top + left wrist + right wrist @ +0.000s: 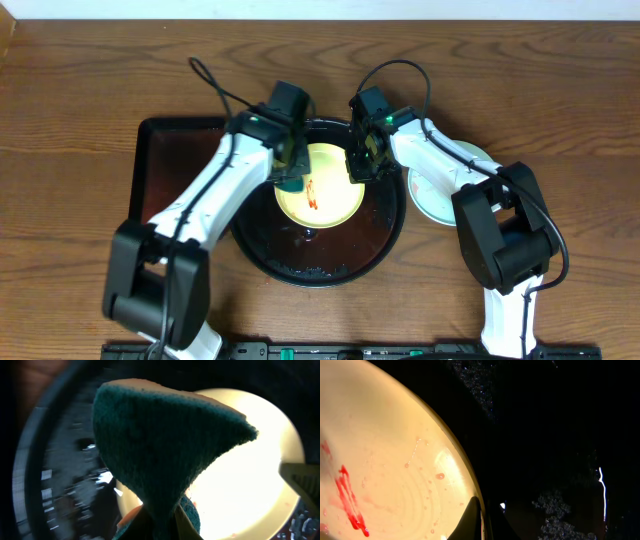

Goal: Clean dirty plates on tray and stack at the side
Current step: 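Scrub the yellow plate with the sponge in the left gripper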

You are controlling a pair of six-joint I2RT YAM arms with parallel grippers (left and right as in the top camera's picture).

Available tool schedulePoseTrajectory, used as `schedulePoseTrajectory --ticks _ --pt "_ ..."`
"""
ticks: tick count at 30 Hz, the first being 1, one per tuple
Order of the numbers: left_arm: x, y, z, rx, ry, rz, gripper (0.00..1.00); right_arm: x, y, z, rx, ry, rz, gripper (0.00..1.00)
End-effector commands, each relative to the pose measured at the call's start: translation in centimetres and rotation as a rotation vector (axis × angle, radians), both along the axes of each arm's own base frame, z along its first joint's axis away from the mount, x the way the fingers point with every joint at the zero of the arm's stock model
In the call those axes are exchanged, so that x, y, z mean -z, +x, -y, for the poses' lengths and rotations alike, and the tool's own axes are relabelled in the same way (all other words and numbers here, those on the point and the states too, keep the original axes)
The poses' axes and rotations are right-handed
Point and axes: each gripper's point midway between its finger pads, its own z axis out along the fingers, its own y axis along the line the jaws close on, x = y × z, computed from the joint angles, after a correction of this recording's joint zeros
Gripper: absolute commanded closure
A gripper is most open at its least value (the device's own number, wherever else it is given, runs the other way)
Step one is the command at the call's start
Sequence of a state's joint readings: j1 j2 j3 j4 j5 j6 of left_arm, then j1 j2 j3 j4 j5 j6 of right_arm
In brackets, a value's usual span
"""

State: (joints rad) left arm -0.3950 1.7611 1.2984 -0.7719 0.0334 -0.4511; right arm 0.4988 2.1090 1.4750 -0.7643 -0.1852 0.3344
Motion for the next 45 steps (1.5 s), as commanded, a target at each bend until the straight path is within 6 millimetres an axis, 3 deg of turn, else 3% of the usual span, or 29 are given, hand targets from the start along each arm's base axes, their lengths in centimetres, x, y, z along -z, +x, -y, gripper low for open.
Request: schedulePoseTrajectory --ticks 1,10,13,17,22,27,32,37,42,45 --pt "2.3 -0.8 2.7 0.023 -0.083 -0.078 0.93 1.8 -1.5 0.1 0.01 -0.013 -0.059 0.99" --pt "7.3 -3.3 2.5 -0.037 -0.036 -0.266 0.92 1.8 -1.5 -0.2 0.002 -0.011 -0.054 0.99" --pt "7.3 -4.4 4.0 0.021 -0.12 -0.326 0.93 1.8 -1.5 -0.2 0.002 -0.011 -0.054 0.99" --pt "6.2 -4.8 7.5 0.227 -0.312 -0.322 0.93 1.8 -1.5 -0.2 0.002 -0.011 -0.054 0.99" --pt "6.1 -2.7 7.9 0.245 -0.328 -0.232 0.93 1.8 -1.6 -0.3 -0.005 -0.011 -0.053 0.99" --pt "6.9 1.8 4.4 0.124 -0.103 -0.051 0.93 1.8 -1.6 -0.3 -0.008 -0.018 -0.049 0.99" --pt "6.9 3.1 -0.5 -0.02 0.153 0.025 0.93 1.8 -1.6 -0.2 -0.013 -0.018 -0.048 0.99" --pt "7.4 0.2 -0.9 -0.015 0.158 -0.1 0.92 1.8 -1.6 -0.3 -0.013 -0.018 -0.048 0.99" --pt "7.6 -4.9 0.9 0.088 0.032 -0.33 0.93 1.8 -1.6 -0.3 -0.014 -0.018 -0.048 0.99" --pt "7.1 -6.6 2.8 0.21 -0.09 -0.402 0.93 1.8 -1.6 -0.3 -0.014 -0.018 -0.047 0.99"
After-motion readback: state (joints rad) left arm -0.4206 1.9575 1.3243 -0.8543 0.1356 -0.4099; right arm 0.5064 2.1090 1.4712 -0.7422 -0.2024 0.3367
